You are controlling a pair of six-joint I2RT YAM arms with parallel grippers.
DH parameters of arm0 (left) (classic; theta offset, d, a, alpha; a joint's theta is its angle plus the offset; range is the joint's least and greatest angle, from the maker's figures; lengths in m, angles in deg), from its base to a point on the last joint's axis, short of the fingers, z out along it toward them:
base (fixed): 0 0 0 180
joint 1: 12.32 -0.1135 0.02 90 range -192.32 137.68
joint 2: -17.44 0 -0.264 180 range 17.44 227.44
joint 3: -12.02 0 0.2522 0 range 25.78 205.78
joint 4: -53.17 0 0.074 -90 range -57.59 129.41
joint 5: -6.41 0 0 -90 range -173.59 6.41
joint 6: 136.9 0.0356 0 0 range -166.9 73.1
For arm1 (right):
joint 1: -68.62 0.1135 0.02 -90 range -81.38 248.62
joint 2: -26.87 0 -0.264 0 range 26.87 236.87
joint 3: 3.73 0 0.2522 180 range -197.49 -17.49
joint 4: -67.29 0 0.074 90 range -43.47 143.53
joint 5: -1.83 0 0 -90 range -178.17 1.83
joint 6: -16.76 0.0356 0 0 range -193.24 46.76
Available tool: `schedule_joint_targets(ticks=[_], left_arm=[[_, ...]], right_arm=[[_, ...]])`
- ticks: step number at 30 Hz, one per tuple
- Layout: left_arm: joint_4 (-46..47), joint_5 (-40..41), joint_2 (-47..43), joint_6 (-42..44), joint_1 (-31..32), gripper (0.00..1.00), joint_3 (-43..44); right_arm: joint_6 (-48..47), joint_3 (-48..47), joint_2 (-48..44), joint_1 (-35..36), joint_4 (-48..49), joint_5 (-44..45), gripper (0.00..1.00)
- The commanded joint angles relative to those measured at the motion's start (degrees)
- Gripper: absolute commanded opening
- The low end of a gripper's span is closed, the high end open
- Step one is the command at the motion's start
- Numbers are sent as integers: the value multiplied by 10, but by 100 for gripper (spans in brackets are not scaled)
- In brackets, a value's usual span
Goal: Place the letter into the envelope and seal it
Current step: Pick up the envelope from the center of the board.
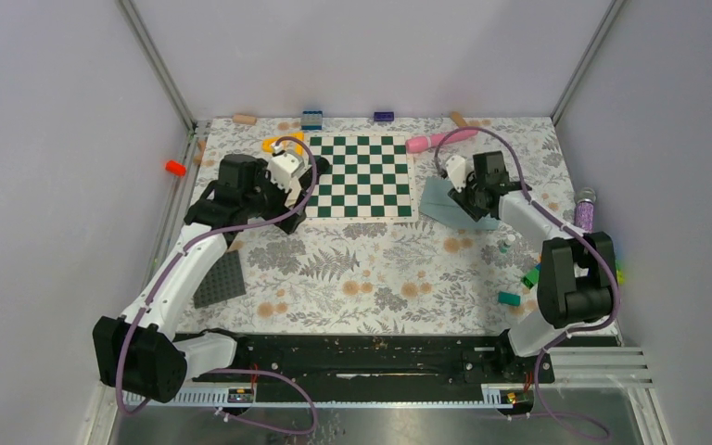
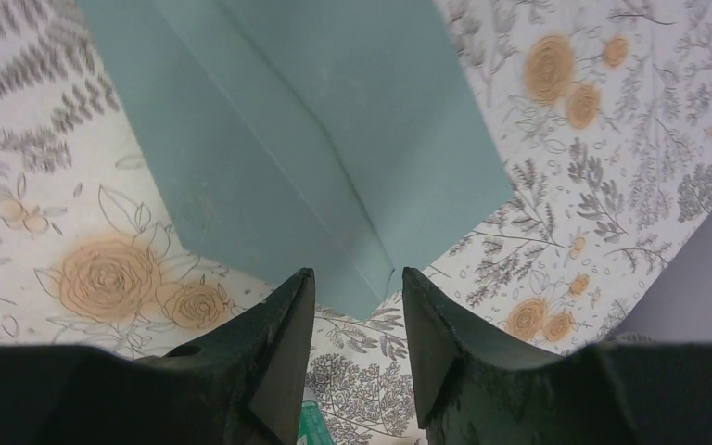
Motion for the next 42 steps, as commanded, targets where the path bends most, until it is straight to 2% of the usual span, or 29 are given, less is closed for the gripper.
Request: schedule_joint_targets(ticks=[1, 10, 21, 25, 30, 33, 37, 42], left_arm=[[29, -28, -13, -9, -3, 99, -4], [30, -35, -8, -8, -3, 99, -5], [33, -33, -9, -7, -3, 99, -8], [33, -30, -8, -6, -3, 99, -8], [35, -31, -8, -5, -4, 99, -8], [35, -32, -8, -5, -4, 99, -9], [35, -32, -10, -4, -4, 99, -9], [35, -33, -14, -2, -4, 99, -10]], right_arm=[[-108, 57, -32, 16, 65, 5, 47], [-191, 191, -57, 38, 179, 46, 47], [-258, 259, 7, 68, 337, 99, 48], [-299, 295, 36, 86, 410, 115, 36], [-336, 337, 65, 94, 506, 138, 10], [-331, 338, 54, 94, 491, 140, 0], [-297, 332, -9, 94, 435, 120, 0], [-249, 294, -152, 95, 265, 50, 0]])
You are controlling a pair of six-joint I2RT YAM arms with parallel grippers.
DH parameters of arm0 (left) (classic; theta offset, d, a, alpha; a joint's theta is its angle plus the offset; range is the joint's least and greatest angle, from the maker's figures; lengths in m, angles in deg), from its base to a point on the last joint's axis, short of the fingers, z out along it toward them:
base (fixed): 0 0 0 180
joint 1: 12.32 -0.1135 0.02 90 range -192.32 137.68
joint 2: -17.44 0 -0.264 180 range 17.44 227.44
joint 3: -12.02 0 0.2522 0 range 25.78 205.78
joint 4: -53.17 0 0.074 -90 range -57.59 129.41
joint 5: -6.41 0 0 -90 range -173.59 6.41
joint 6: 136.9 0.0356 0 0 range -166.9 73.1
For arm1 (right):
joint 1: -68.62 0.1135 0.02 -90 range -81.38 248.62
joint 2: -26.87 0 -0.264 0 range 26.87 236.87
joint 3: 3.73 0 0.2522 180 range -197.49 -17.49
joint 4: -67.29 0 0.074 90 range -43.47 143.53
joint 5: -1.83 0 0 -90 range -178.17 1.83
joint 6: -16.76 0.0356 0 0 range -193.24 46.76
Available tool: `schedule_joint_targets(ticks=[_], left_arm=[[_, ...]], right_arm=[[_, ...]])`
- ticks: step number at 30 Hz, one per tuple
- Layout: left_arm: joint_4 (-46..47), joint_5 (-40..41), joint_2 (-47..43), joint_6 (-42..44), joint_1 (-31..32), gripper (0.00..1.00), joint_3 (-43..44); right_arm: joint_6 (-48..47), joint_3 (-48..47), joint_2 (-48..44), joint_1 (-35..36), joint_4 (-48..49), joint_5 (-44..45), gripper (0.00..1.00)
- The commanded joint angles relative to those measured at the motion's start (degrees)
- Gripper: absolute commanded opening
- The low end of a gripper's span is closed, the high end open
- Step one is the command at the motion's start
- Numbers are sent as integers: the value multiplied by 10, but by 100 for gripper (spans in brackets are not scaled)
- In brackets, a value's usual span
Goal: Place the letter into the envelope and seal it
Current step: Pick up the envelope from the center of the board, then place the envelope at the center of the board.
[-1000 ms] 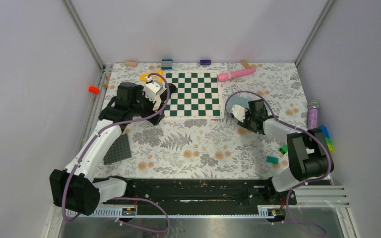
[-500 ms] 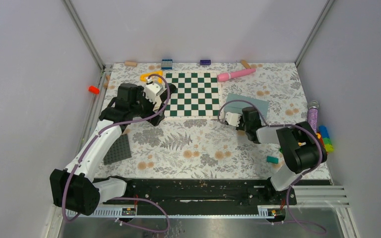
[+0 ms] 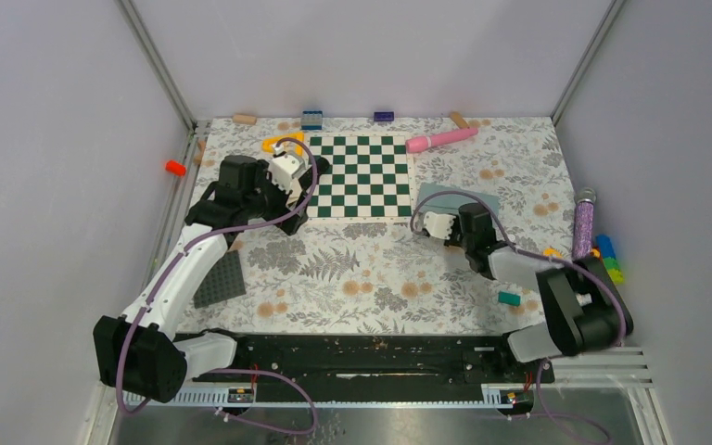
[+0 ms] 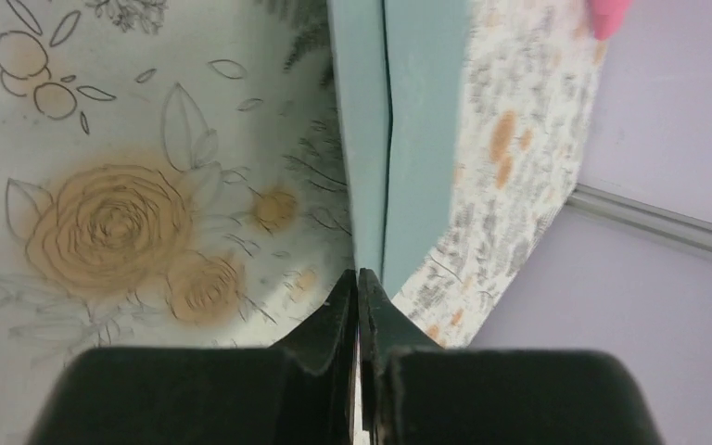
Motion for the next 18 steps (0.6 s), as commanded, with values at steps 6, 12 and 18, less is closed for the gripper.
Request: schedule_joint_targets(ticks=[6, 12, 18], left_arm=[[34, -10, -15, 3, -5, 99, -7], [35, -9, -20, 5, -12, 99, -7], [37, -15, -29, 6, -25, 99, -13]], right_arm=[[43, -81, -276, 42, -316, -166, 0], [24, -84, -316, 144, -359, -188, 0], [-33, -49, -261, 259, -319, -179, 0]])
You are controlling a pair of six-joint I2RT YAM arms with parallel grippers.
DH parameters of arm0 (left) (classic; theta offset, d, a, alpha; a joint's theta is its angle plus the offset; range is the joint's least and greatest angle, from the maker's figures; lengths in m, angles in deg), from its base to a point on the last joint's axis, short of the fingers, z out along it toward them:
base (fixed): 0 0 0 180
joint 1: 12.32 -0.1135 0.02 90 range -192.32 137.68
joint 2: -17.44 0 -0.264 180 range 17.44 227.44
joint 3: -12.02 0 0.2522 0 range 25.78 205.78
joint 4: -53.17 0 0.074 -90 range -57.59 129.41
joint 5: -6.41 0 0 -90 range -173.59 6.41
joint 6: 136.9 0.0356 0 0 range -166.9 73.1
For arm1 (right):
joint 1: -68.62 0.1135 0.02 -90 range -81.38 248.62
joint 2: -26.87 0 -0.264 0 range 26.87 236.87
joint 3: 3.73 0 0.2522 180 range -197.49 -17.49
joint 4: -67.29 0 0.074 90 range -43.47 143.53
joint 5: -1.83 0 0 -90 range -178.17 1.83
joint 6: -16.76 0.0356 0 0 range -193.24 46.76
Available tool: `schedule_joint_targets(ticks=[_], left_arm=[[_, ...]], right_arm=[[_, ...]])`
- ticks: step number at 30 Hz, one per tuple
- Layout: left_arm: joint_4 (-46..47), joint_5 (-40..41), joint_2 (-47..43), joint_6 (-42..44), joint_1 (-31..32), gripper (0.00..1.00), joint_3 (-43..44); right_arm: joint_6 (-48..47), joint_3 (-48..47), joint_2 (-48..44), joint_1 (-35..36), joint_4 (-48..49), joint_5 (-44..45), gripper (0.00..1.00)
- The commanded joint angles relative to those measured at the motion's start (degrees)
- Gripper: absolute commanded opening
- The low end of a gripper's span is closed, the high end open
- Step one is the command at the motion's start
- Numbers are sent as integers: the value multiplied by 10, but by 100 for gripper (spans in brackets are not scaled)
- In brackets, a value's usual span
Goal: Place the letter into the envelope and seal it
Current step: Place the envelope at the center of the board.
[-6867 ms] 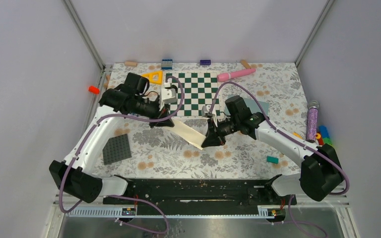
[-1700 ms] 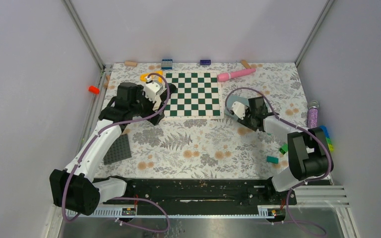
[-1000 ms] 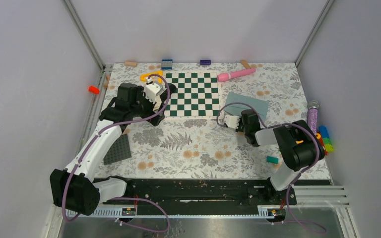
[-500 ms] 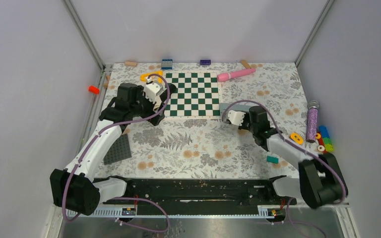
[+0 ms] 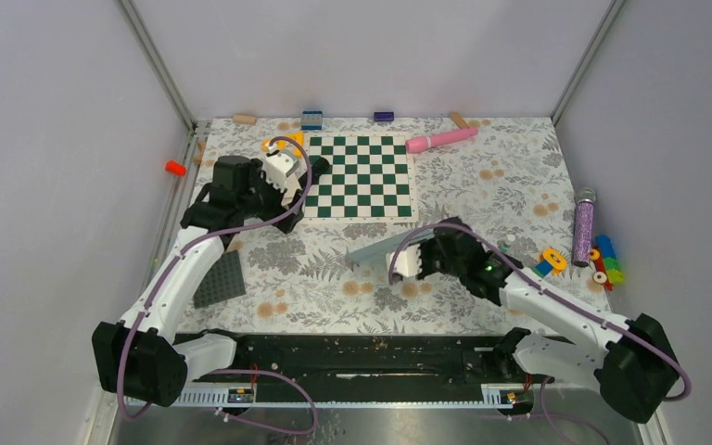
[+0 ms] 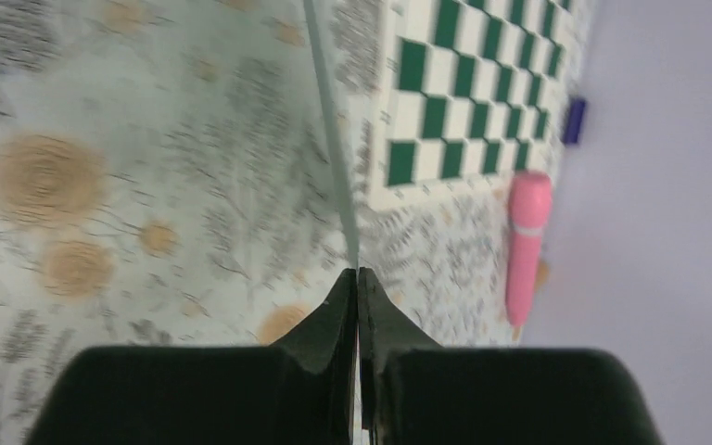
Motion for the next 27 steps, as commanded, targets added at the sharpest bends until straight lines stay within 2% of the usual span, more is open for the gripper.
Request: schedule_joint_targets(ticks=[1, 7, 11, 17, 22, 27], left_arm=[[28, -18, -20, 6, -13, 99, -10], [27, -31, -22, 5, -25, 99, -11], [27, -36, -17, 8, -26, 99, -11], [23, -38, -13, 10, -26, 99, -10], [23, -37, -15, 12, -31, 99, -13], [23, -41, -13, 12, -33, 99, -13]], right_arm=[[-59, 36, 30, 70, 16, -15, 0], [-122, 83, 25, 137, 17, -4, 0], [-195, 106, 28, 163, 37, 55, 0], [-246, 30, 92, 172, -36, 100, 0], [-340, 29, 160, 183, 74, 161, 0], [-337, -16, 213, 183, 84, 173, 0]])
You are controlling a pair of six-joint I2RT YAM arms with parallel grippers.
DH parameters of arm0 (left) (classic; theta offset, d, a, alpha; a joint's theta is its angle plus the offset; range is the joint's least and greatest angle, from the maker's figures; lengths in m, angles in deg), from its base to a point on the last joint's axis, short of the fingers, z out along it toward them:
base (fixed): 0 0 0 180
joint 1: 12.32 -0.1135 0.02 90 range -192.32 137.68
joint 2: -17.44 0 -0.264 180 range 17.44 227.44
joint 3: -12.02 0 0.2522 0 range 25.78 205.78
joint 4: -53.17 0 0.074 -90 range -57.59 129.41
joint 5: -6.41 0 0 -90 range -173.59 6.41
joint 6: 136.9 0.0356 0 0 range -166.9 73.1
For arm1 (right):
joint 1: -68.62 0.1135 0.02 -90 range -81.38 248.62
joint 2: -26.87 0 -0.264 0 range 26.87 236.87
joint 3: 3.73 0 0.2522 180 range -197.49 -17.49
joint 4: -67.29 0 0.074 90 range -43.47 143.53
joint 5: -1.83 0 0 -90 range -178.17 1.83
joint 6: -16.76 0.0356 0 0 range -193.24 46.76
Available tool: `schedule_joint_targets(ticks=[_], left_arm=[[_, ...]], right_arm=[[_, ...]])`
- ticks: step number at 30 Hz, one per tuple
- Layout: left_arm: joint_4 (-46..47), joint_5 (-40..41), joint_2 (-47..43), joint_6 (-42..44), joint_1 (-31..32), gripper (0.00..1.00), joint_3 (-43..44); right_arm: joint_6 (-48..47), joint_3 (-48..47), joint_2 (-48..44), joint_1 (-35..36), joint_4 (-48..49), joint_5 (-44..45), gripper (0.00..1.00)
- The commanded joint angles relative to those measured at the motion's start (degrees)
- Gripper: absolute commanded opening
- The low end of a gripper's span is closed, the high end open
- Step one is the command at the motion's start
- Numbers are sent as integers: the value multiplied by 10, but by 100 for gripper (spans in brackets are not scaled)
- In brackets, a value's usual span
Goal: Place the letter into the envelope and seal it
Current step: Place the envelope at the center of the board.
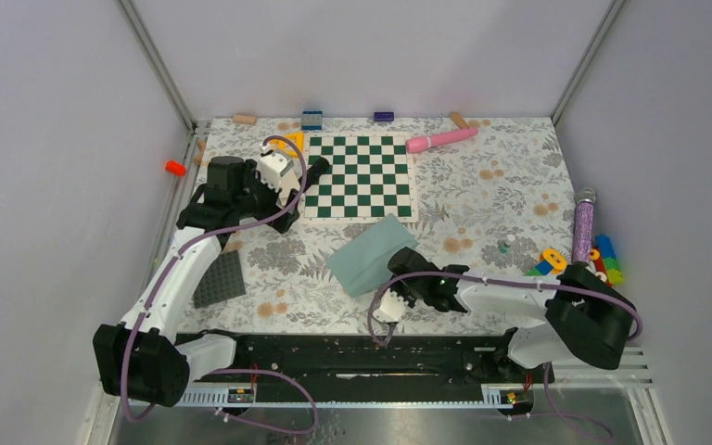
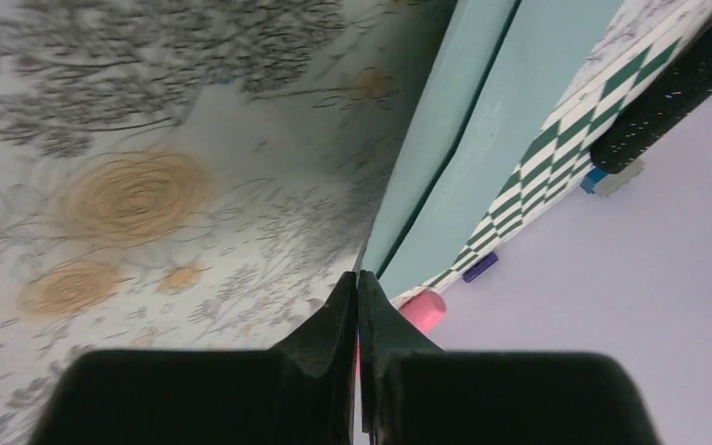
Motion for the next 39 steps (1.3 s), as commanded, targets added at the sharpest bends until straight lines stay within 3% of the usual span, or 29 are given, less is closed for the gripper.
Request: schedule_joint_targets(ticks=[1, 4, 7, 13, 18, 22, 26, 30, 33, 39], left_arm=[[22, -20, -7, 7, -4, 99, -5], [22, -22, -5, 7, -5, 99, -5], [22, -25, -5, 8, -6, 99, -6], [22, -34, -6, 8, -7, 99, -7], [17, -73, 0, 14, -5, 99, -14], [10, -67, 7, 45, 36, 99, -31], [3, -17, 17, 88, 99, 99, -57], [0, 22, 42, 124, 134, 99, -72], [5, 55, 64, 144, 155, 99, -80], [34, 87, 111, 147, 190, 99, -94]], right_arm=[[-32, -53, 37, 4, 58, 35, 0], [-38, -61, 63, 0, 96, 31, 1], [-37, -71, 83, -9, 112, 33, 10], [-6, -70, 104, -44, 178, 43, 68], [52, -74, 118, -96, 265, 83, 76], [142, -68, 79, -133, 264, 103, 81], [296, -78, 1, -150, 141, 79, 85], [512, -132, -64, -158, -40, -21, 88], [657, -166, -64, -158, -109, -98, 86], [814, -221, 25, -187, -172, -238, 39]])
